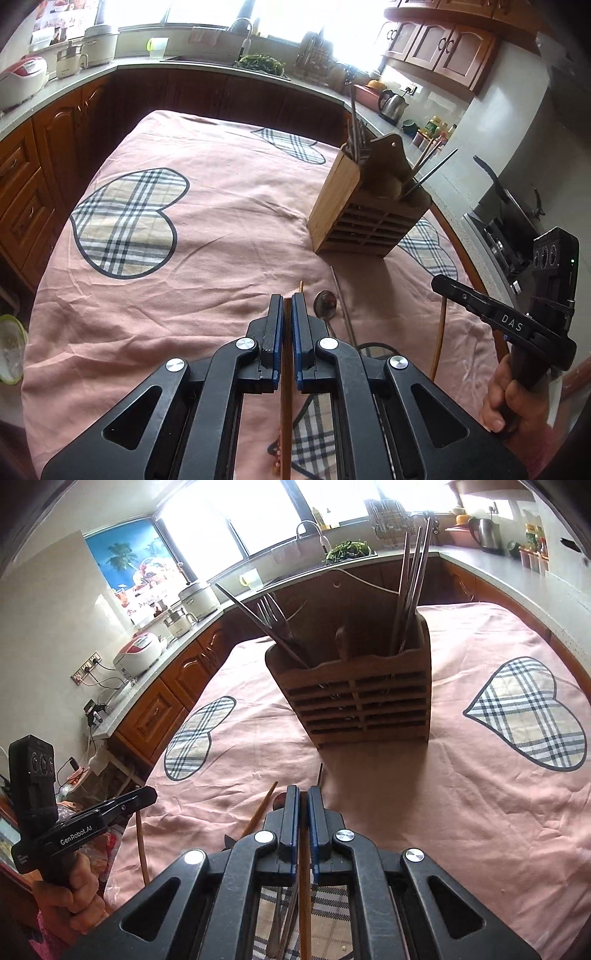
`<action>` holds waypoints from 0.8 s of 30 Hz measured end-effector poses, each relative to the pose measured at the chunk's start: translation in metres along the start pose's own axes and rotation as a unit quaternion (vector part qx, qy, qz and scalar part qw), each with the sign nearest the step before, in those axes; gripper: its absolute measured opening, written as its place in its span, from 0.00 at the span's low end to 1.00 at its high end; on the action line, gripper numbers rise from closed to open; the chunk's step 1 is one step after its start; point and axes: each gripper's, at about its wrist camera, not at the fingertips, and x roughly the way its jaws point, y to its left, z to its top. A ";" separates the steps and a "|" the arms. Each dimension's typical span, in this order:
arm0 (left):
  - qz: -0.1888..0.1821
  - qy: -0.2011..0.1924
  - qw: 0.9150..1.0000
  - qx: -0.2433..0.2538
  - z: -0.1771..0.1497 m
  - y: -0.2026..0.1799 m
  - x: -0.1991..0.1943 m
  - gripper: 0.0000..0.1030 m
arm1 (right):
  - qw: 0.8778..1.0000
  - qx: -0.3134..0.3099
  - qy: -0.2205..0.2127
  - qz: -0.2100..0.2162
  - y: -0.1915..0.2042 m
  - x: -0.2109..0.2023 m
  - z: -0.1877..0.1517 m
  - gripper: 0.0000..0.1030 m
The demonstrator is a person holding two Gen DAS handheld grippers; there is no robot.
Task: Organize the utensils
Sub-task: 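Lift both wooden chopsticks and carry them over the holder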
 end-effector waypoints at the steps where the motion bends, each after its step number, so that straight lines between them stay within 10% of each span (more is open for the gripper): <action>1: -0.001 -0.005 1.000 0.003 0.001 -0.002 -0.005 0.04 | 1.000 -0.002 -0.004 0.002 0.002 -0.003 -0.001 0.05; 24: -0.004 -0.170 0.985 -0.001 0.002 -0.024 -0.091 0.04 | 0.990 -0.026 -0.139 -0.008 0.012 -0.103 0.008 0.04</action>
